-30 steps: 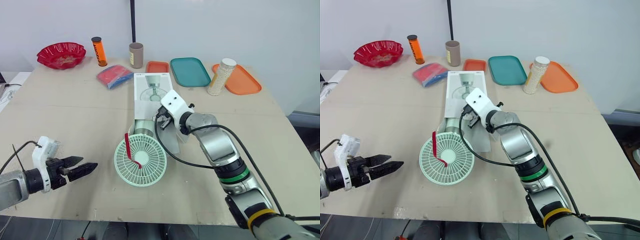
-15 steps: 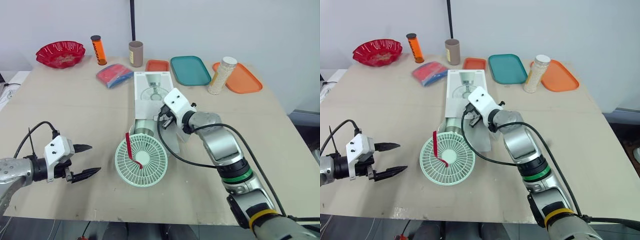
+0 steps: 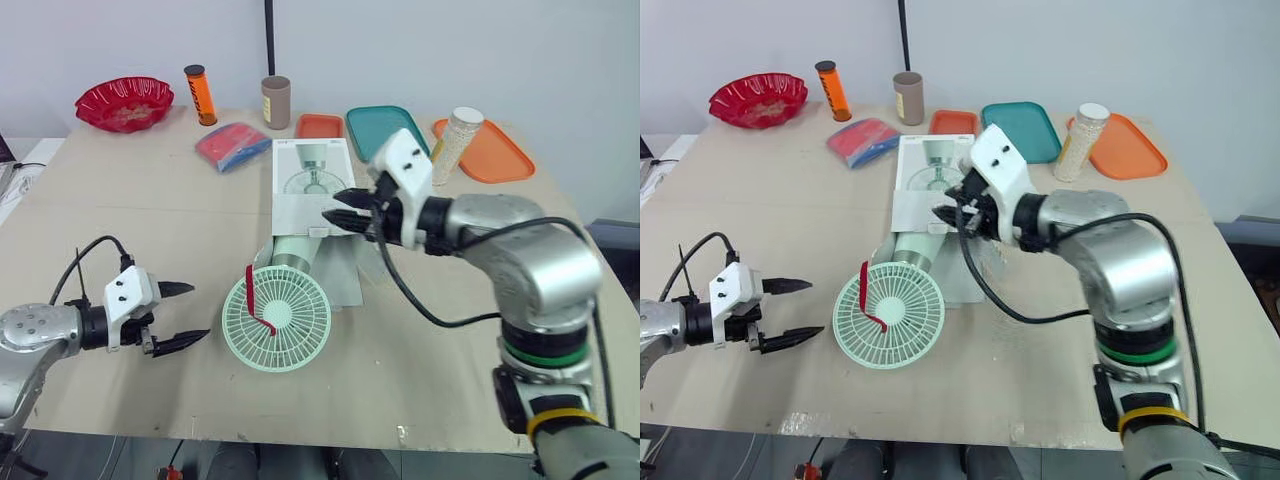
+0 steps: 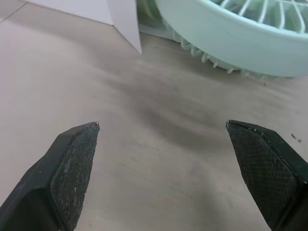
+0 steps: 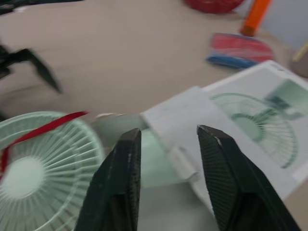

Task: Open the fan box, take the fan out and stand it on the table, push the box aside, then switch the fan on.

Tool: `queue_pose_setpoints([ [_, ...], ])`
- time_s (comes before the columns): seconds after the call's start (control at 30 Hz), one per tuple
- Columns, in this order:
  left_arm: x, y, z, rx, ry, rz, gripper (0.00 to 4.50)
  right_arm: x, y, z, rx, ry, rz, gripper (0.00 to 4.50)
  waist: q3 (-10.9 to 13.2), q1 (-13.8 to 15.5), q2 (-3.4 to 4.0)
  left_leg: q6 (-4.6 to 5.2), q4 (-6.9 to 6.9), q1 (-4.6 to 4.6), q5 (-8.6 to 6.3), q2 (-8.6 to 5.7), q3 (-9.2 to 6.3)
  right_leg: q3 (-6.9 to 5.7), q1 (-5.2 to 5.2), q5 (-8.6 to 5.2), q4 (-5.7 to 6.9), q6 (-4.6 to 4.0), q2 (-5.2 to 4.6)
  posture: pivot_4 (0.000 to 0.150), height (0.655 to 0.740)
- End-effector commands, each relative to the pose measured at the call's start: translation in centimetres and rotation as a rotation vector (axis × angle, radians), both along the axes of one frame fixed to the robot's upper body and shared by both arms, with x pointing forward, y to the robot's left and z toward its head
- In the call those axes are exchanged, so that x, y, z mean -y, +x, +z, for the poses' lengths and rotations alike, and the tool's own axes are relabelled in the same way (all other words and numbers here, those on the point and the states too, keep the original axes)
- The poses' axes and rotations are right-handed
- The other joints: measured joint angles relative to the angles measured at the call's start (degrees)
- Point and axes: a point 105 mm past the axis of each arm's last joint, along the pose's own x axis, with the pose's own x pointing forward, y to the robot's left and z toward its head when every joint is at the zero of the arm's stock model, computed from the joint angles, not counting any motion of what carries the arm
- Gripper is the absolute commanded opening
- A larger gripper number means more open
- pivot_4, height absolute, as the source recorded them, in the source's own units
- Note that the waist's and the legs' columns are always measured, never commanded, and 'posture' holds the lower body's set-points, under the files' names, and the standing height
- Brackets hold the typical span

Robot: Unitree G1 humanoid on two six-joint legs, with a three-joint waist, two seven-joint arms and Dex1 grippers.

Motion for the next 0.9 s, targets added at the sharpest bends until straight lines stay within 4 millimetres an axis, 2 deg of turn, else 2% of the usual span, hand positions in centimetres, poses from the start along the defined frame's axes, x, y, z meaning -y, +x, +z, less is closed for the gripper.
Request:
queue_pose_setpoints([
  [0.03,0.0,0.4,0.4,0.037,0.024,-0.033,4.5,1.2,-2.1,1.4,0.016,-0.003,0.08,3.39,0.0,0.0,0.03,0.01,0.04,0.0,0.0,0.0,0.0,0.0,0.02,0.0,0.0,0.01,0.01,0.15,0.74],
  [0.1,0.0,0.5,0.3,0.041,0.033,-0.046,4.5,1.9,-2.7,1.9,0.007,0.0,0.106,3.95,0.0,-0.1,0.07,0.05,0.1,0.0,0.01,0.01,0.03,0.0,0.01,0.02,0.01,0.02,0.01,0.15,0.74],
  [0.13,0.0,0.5,0.2,0.044,0.038,-0.053,4.5,2.3,-3.1,1.8,-0.016,-0.013,0.117,4.45,0.0,-0.2,0.07,0.06,0.13,0.0,0.01,0.02,0.03,0.0,0.02,0.03,0.02,0.02,0.02,0.15,0.74],
  [0.27,0.4,0.7,0.0,0.043,0.038,-0.078,4.5,4.1,-5.2,1.5,-0.124,-0.073,0.179,4.45,0.1,0.0,0.12,0.15,0.25,0.01,-0.03,0.01,0.03,0.01,0.09,0.04,0.06,0.05,0.03,0.15,0.74],
  [0.43,0.4,0.8,0.0,0.061,0.05,-0.099,4.5,4.9,-7.3,0.6,-0.158,-0.163,0.254,4.45,0.1,0.0,0.13,0.29,0.45,0.01,-0.11,0.02,-0.01,0.0,0.2,0.05,0.08,0.09,0.05,0.15,0.74],
  [0.57,0.4,0.5,-0.2,0.091,0.087,-0.144,4.5,4.8,-6.9,0.7,-0.111,-0.158,0.241,4.45,0.1,-0.2,0.14,0.31,0.53,0.05,-0.12,0.05,0.03,0.01,0.21,0.06,0.13,0.08,0.07,0.15,0.74],
  [0.9,0.5,0.7,-0.7,0.142,0.135,-0.198,4.5,4.3,-7.1,0.4,-0.116,-0.153,0.256,4.45,0.1,0.0,0.14,0.35,0.65,0.05,-0.14,0.03,0.0,0.01,0.28,0.04,0.24,0.11,0.06,0.15,0.74],
])
